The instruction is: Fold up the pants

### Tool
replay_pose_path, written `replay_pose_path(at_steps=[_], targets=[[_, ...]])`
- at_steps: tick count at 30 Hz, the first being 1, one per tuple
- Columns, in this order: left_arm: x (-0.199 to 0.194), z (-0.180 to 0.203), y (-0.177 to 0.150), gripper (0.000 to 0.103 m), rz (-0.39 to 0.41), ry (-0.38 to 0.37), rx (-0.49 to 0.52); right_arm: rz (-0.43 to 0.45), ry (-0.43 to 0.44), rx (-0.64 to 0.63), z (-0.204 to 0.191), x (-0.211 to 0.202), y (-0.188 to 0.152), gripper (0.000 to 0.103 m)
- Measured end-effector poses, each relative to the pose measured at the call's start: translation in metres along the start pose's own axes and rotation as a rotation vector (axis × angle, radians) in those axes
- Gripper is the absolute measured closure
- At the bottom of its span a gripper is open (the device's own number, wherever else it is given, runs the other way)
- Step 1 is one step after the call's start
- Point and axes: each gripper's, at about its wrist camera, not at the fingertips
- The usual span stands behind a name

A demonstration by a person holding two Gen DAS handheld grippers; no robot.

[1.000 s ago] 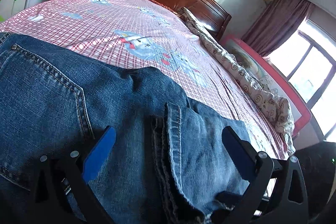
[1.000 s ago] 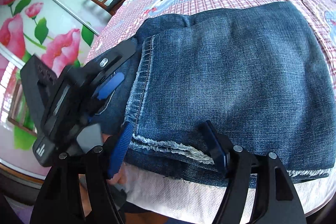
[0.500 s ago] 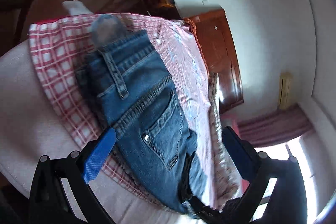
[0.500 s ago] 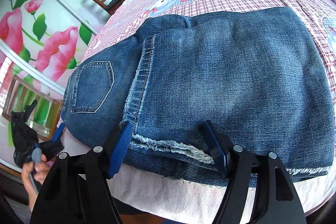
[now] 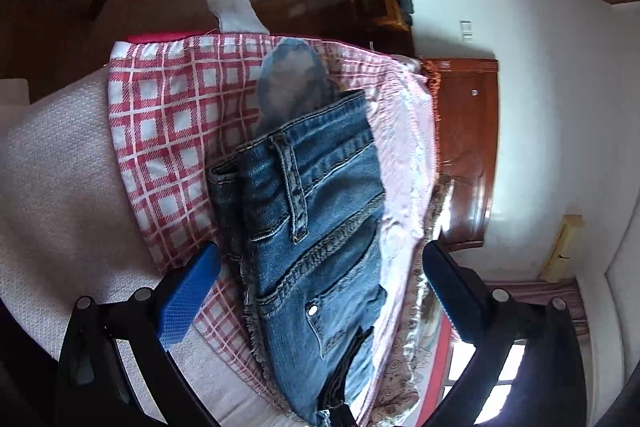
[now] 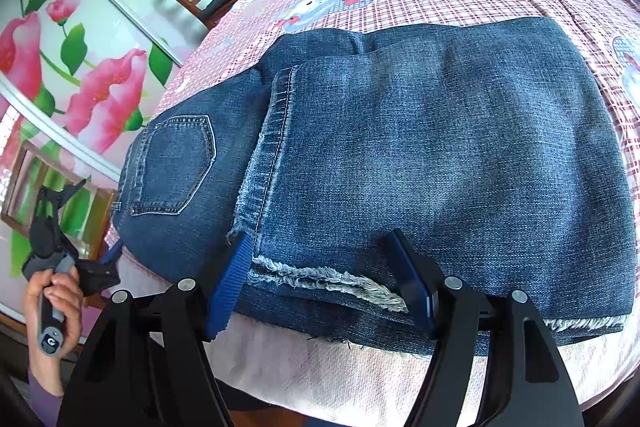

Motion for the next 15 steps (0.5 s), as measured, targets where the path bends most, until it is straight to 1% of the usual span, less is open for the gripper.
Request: replay_pose_path(at_steps=[2, 4, 6, 7, 8, 9, 10, 11, 12, 15], targets=[[0.003, 0.001, 0.0, 0.002, 0.021, 0.021, -0.038, 0.002, 0.0, -0.001, 0.0, 0.0, -0.001, 0.034], [0.004, -0.002, 0.0, 0.002, 0.051, 0.002, -0.099, 0.003, 0.003, -0.003, 0.0, 0.0, -0.001, 0.034], [0.01, 0.002, 0.001, 0.004, 0.059, 0.023, -0.119, 0.007, 0.015, 0.005, 0.002, 0.0, -0.001, 0.034], [0.008, 0.001, -0.002, 0.012, 0.071, 0.042, -0.121, 0.01, 0.022, 0.014, 0.003, -0.001, -0.001, 0.034], [0.01, 0.001, -0.003, 0.045, 0.079, 0.085, -0.118, 0.012, 0.028, 0.021, 0.004, -0.001, -0.001, 0.034], [0.013, -0.004, -0.004, 0.074, 0.071, 0.115, -0.136, 0.014, 0.032, 0.025, 0.005, -0.001, -0.002, 0.034], [0.013, -0.011, -0.001, 0.078, 0.069, 0.11, -0.161, 0.015, 0.034, 0.027, 0.005, -0.001, -0.002, 0.034], [0.014, -0.018, 0.0, 0.082, 0.064, 0.087, -0.18, 0.017, 0.037, 0.029, 0.006, -0.001, -0.003, 0.034], [0.015, -0.02, 0.0, 0.083, 0.061, 0.073, -0.179, 0.019, 0.041, 0.03, 0.006, -0.001, -0.003, 0.034], [0.016, -0.017, -0.002, 0.085, 0.073, 0.084, -0.143, 0.021, 0.051, 0.031, 0.007, -0.002, -0.003, 0.034]])
Point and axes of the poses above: each gripper's, at about its wrist camera, not at the fingertips, and x roughly the way its jaws point, z to its right, y to its top, and after that the axes turned 5 degrees about -x, right-handed
